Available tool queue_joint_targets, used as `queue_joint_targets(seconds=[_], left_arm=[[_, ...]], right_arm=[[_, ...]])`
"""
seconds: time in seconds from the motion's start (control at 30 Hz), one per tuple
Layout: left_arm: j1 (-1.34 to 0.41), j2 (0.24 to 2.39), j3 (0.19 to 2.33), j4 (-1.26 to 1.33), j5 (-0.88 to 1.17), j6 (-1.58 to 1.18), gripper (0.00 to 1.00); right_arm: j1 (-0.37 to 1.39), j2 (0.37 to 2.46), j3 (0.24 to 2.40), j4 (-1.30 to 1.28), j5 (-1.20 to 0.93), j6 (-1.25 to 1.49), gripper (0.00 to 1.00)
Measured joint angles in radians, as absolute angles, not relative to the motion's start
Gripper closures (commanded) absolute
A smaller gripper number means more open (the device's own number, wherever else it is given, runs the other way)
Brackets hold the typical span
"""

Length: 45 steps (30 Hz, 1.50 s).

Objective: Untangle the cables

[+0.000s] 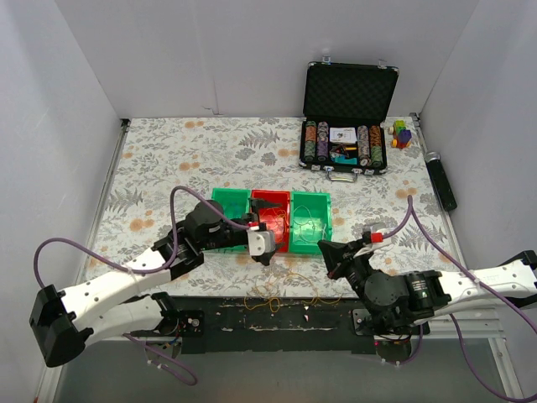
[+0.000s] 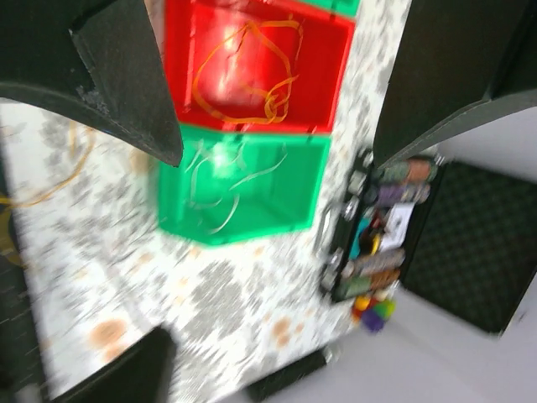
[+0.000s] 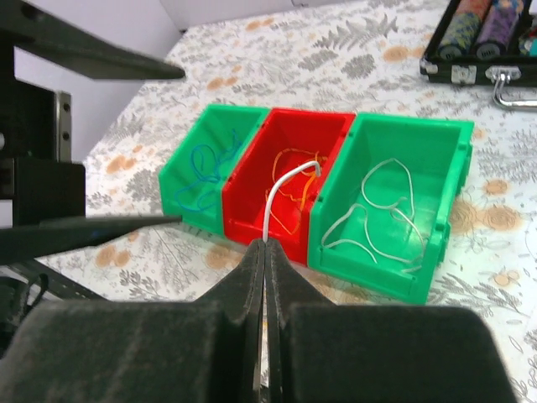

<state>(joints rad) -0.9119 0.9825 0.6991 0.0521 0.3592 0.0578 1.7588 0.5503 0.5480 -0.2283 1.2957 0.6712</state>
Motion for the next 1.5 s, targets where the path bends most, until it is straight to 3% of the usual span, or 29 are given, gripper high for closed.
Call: queue_joint_targets(seconds=[0.23,0.53,0.63,0.8,0.83,0.9,0.97,1.1,1.13,1.17,1.23,1.27,1.5], left_arm=[[-0.951,1.032,0.72,-0.021,0.638,-0.013,0.02],[-0.966,1.146,0.796,-0.166,0.802,-0.024,0.03],[-0.966,1.151,0.8,-0.158,0.813,-0.045,0.25],[-0.966,1.154,0.801,-0.12,0.812,-0.113,0.79],[-0.966,1.154,0.802,-0.109,0.813,-0.131,0.86],[-0.966,1.154,0.804,-0.088,0.813,-0.167,0.88],[-0.966,1.154,0.812,-0.066,0.814,-0.208,1.0],[-0.966,1.154,0.83,-0.035,0.812,-0.271,1.0],[-0.966,1.154,0.833,-0.031,0.81,-0.28,1.0],[-0.966,1.153,0.835,-0.028,0.805,-0.285,1.0],[-0.966,1.152,0.845,-0.028,0.791,-0.292,1.0],[-0.966,1.152,0.857,-0.031,0.782,-0.293,1.0],[-0.965,1.131,1.052,-0.081,0.719,-0.271,1.0]], right_arm=[[1.759,0.599,0.555,0.21,1.259,0.266,0.99],[1.759,0.777,0.706,0.379,1.216,0.017,0.99],[1.759,0.79,0.718,0.412,1.201,-0.031,0.99],[1.759,0.798,0.72,0.453,1.188,-0.078,0.99],[1.759,0.801,0.722,0.457,1.185,-0.084,0.99],[1.759,0.807,0.726,0.467,1.18,-0.091,0.99],[1.759,0.812,0.727,0.474,1.176,-0.099,0.99],[1.759,0.812,0.731,0.482,1.176,-0.11,0.97],[1.759,0.811,0.731,0.483,1.177,-0.112,0.84],[1.759,0.81,0.731,0.482,1.18,-0.112,0.63],[1.759,0.799,0.73,0.478,1.185,-0.102,0.3],[1.759,0.786,0.727,0.466,1.187,-0.088,0.21],[1.759,0.641,0.645,0.346,1.191,0.094,0.14]])
